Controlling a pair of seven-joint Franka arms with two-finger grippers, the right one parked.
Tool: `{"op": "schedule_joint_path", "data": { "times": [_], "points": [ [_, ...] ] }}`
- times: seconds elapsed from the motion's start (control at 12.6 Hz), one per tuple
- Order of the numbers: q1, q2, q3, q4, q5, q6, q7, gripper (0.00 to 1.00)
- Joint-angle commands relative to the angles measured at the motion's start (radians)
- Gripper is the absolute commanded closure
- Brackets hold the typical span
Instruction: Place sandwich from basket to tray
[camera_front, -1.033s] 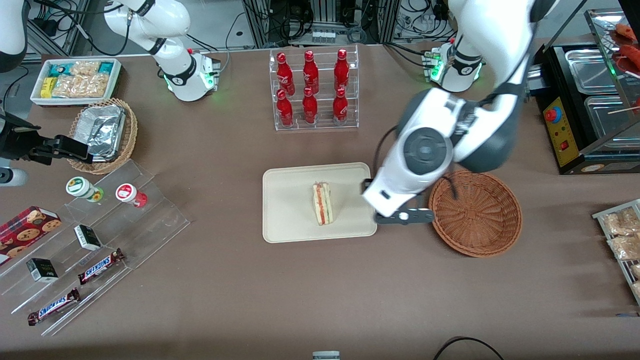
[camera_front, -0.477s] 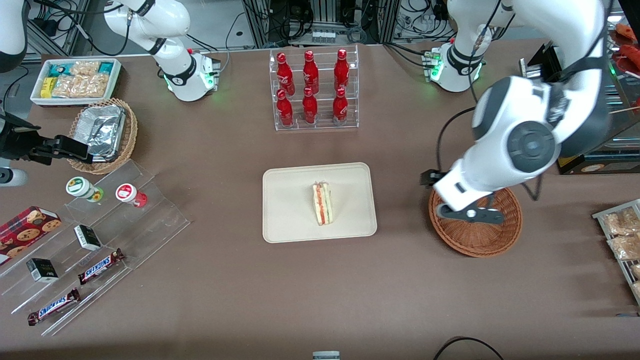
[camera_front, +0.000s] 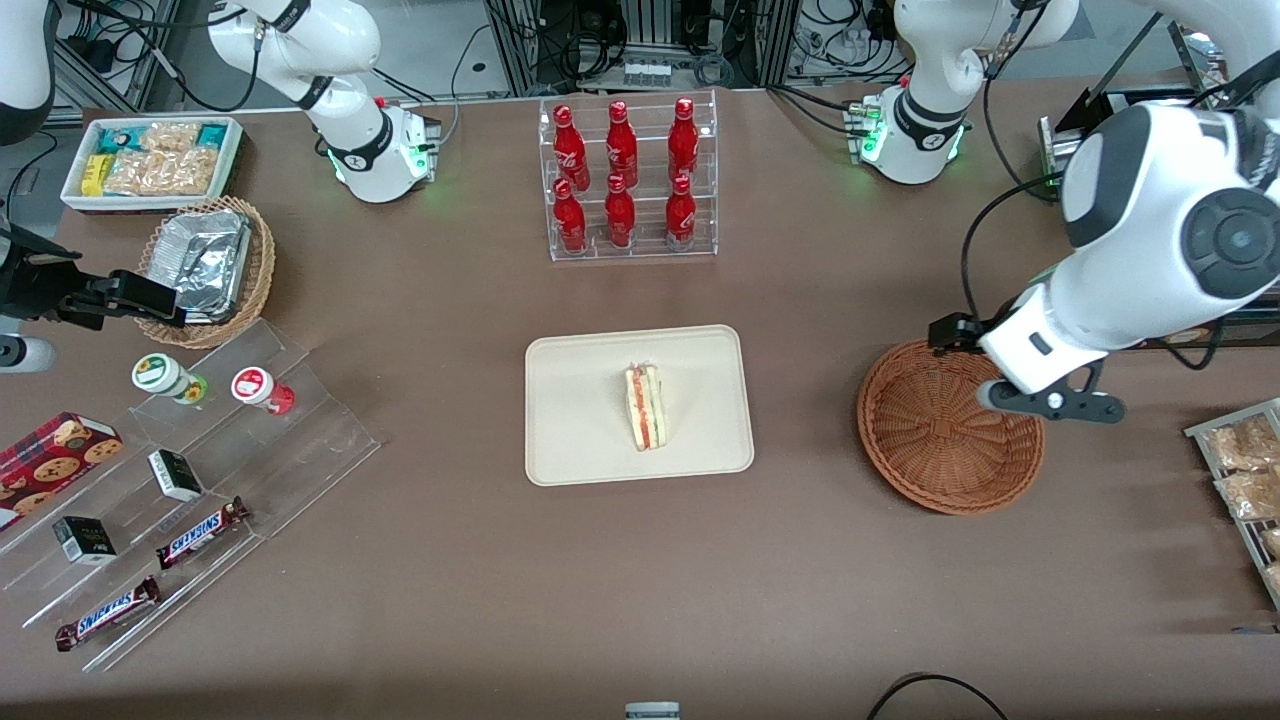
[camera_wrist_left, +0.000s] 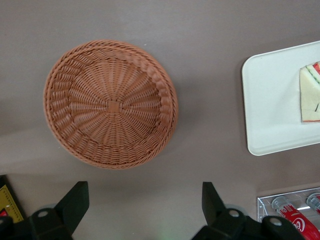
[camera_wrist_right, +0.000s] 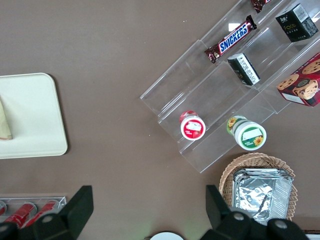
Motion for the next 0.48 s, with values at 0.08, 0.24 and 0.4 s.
{"op": "schedule_joint_path", "data": {
  "times": [0.08,0.24,0.4],
  "points": [
    [0.028,-0.086,-0.007,-0.054,-0.01,-0.031,0.017,0.01],
    [0.04,-0.139,-0.007,-0.116,-0.012,-0.018,0.017,0.01],
    [0.063,-0.159,-0.013,-0.137,-0.012,-0.016,0.017,0.01]
  ]
}}
